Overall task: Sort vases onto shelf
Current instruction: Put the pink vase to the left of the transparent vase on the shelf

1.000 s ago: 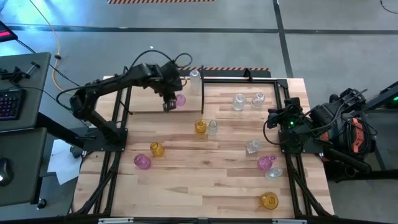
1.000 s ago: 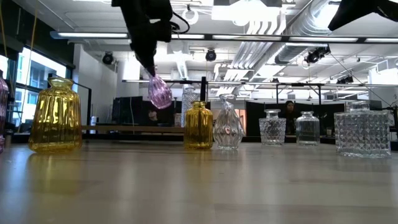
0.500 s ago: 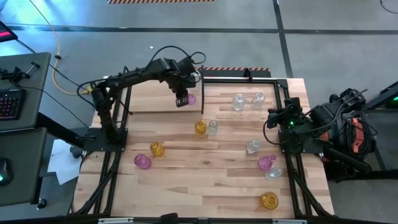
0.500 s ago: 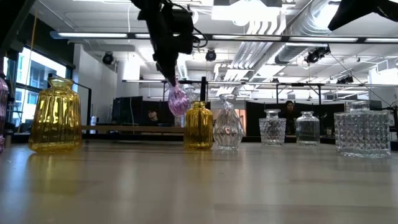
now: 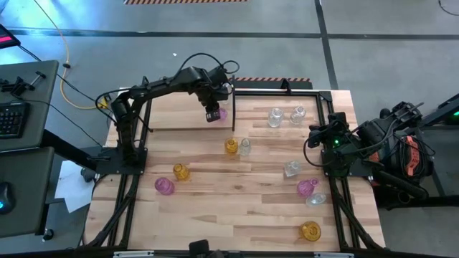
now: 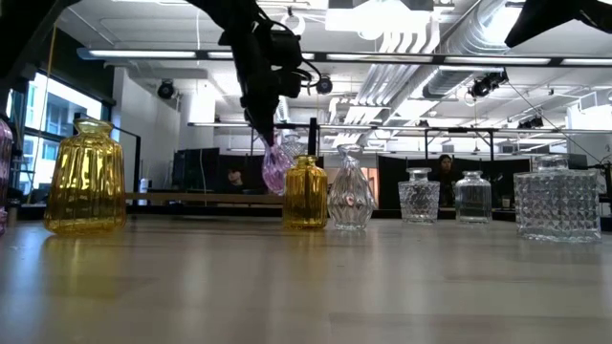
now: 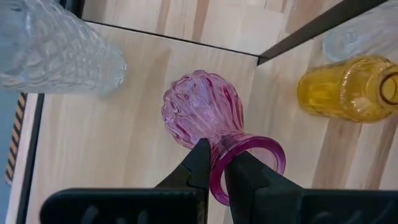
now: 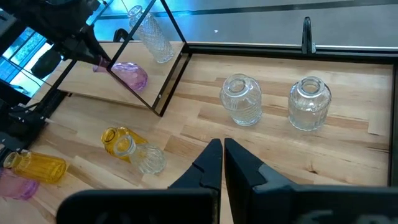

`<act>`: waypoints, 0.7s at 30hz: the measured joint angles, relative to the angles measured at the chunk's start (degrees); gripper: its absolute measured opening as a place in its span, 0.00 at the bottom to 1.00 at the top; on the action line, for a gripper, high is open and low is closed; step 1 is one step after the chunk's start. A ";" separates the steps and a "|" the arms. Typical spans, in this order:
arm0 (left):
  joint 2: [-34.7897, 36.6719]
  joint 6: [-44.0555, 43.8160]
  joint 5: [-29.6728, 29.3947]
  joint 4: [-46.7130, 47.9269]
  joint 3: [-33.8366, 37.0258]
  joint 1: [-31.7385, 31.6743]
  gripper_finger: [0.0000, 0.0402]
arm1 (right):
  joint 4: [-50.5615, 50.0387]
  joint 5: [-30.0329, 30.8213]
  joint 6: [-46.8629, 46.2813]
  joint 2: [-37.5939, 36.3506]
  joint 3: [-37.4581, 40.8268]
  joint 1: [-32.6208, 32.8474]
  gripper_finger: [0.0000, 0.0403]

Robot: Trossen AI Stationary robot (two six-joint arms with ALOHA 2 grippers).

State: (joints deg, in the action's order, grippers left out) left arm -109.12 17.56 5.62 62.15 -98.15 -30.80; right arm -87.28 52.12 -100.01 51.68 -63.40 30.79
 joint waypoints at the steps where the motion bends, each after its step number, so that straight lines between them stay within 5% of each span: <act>1: 0.00 0.00 0.32 -0.03 0.00 -0.14 0.04 | -0.06 0.00 0.00 0.00 0.00 -0.01 0.00; 21: 1.91 0.50 -0.75 8.59 0.02 -7.35 0.04 | -0.06 -0.01 -0.02 0.02 0.00 -0.01 0.00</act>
State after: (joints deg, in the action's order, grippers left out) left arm -107.21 18.07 4.87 70.74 -98.13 -38.15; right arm -87.34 52.11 -100.03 51.70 -63.40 30.79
